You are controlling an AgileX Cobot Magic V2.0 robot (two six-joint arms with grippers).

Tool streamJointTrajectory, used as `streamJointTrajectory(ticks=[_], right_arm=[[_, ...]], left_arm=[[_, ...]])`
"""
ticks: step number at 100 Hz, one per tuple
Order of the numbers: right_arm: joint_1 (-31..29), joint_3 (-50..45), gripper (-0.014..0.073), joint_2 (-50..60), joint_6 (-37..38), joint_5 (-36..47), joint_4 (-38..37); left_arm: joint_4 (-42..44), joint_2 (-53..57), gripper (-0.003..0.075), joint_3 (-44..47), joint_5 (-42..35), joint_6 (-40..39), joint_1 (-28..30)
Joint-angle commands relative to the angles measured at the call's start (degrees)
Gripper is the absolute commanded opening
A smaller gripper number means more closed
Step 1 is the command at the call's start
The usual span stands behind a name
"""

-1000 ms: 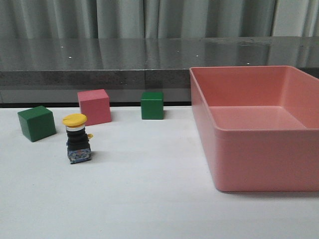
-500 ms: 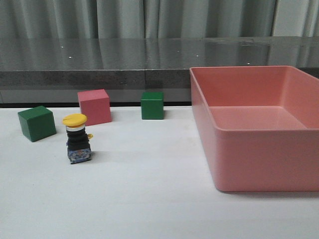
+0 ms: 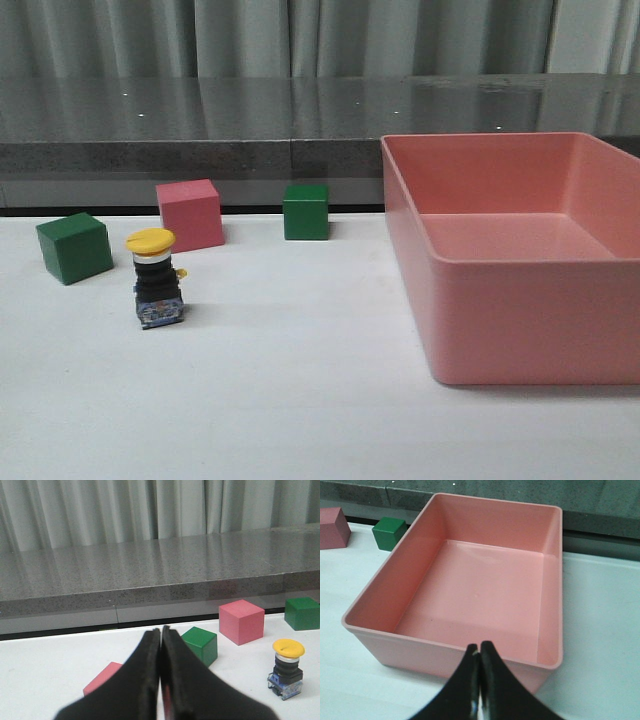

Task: Place and stand button with both arms

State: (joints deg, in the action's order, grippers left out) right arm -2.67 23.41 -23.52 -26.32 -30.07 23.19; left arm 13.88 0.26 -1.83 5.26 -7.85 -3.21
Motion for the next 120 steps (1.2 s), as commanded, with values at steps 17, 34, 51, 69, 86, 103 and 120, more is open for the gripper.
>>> streamJointTrajectory(ticks=[17,34,51,69,86,103,120], right_arm=[[-0.29,1.40,-0.0069,-0.24,-0.21,3.54,1.18],[-0.29,1.40,-0.0069,-0.24,-0.21,3.54,1.18],[-0.29,1.40,-0.0069,-0.24,-0.21,3.54,1.18],[-0.29,1.40,-0.0069,-0.24,-0.21,3.54,1.18],[-0.29,1.40,-0.0069,-0.24,-0.21,3.54,1.18],[-0.29,1.40,-0.0069,-0.24,-0.21,3.54,1.18],[-0.29,1.40,-0.0069,-0.24,-0.21,3.54,1.18]], left_arm=[[6.32,1.72,-0.0020,4.48,-12.27,-7.61,-0.37],[5.91,1.72,-0.0020,4.48,-11.98,-7.61,-0.37],[5.31,1.72,-0.0020,4.48,-12.08,-7.61,-0.37],[5.31,1.72,-0.0020,4.48,-12.08,-7.61,-0.37],[5.31,1.72,-0.0020,4.48,-12.08,-7.61,-0.37],[5.31,1.72,-0.0020,4.48,-12.08,-7.61,-0.37],[5.31,1.72,-0.0020,4.48,-12.08,-7.61,-0.37]])
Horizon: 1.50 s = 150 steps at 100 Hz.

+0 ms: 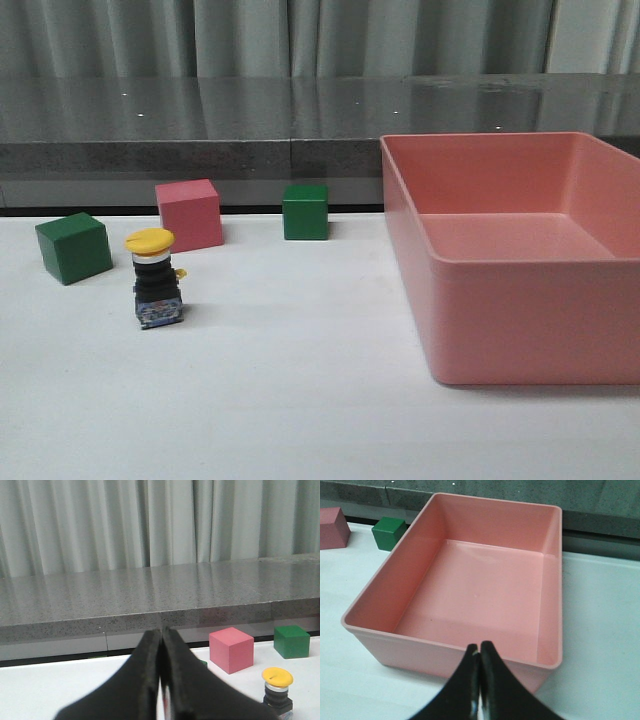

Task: Place and stand button with both arms

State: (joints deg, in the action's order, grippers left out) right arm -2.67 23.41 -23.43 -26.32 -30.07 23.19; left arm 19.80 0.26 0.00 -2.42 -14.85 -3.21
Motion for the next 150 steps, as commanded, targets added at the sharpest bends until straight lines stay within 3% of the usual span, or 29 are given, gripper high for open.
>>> streamJointTrajectory(ticks=[1,28,66,104,112,131,150], right_arm=[[-0.29,1.40,-0.0069,-0.33,-0.21,3.54,1.18],[-0.17,1.28,-0.0069,-0.33,-0.35,5.18,0.85],[7.77,-9.83,-0.0069,5.75,0.42,22.21,-1.88],[7.77,-14.70,-0.0069,7.96,1.74,27.17,-1.40],[7.81,-14.70,-0.0069,7.96,5.97,27.17,-5.45],[7.81,-17.04,-0.0069,10.48,25.58,31.09,-22.49],[7.81,-22.69,-0.0069,17.21,28.18,35.93,-24.39]], left_arm=[[-0.62,1.72,-0.0020,2.65,-4.41,-0.61,-0.37],[-0.62,1.72,-0.0020,2.65,-4.41,-0.61,-0.37],[-0.62,1.72,-0.0020,2.65,-4.41,-0.61,-0.37],[-0.62,1.72,-0.0020,2.65,-4.41,-0.61,-0.37],[-0.62,1.72,-0.0020,2.65,-4.41,-0.61,-0.37],[-0.62,1.72,-0.0020,2.65,-4.41,-0.61,-0.37],[-0.62,1.72,-0.0020,2.65,-4.41,-0.61,-0.37]])
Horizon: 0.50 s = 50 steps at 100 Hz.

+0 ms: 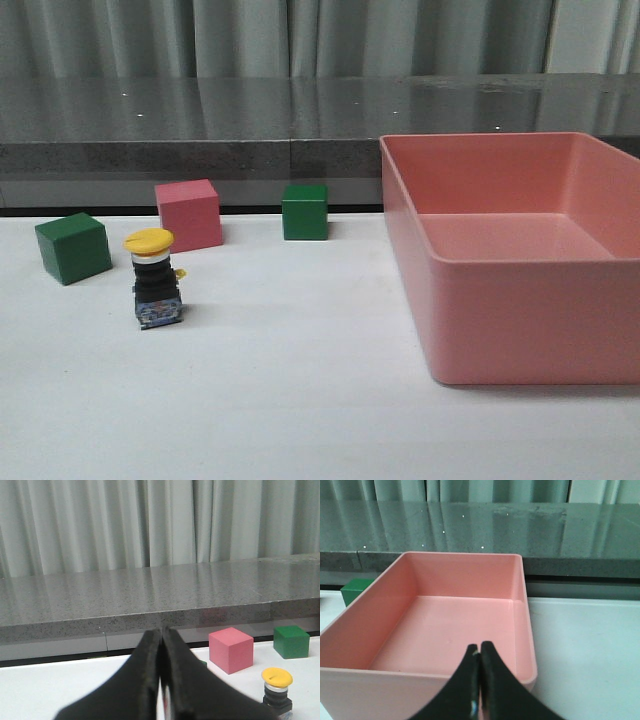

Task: Place and stand button with both arms

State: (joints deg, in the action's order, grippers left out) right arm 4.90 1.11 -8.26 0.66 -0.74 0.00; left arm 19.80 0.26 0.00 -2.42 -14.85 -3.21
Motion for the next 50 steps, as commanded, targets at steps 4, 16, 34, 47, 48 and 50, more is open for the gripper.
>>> streamJointTrajectory(ticks=[4,16,34,47,48,50], right_arm=[[0.24,-1.46,-0.0069,3.99,1.20,6.68,-1.21],[0.24,-1.83,-0.0069,9.93,1.20,3.47,-1.21],[0.24,-1.83,-0.0069,9.91,1.20,3.79,-1.21],[0.24,-1.83,-0.0069,9.91,1.20,3.79,-1.21],[0.24,-1.83,-0.0069,9.91,1.20,3.79,-1.21],[0.24,-1.83,-0.0069,9.91,1.20,3.79,-1.21]], left_arm=[[-0.62,1.72,-0.0020,2.65,-4.41,-0.61,-0.37],[-0.62,1.72,-0.0020,2.65,-4.41,-0.61,-0.37],[-0.62,1.72,-0.0020,2.65,-4.41,-0.61,-0.37],[-0.62,1.72,-0.0020,2.65,-4.41,-0.61,-0.37],[-0.62,1.72,-0.0020,2.65,-4.41,-0.61,-0.37],[-0.62,1.72,-0.0020,2.65,-4.41,-0.61,-0.37]])
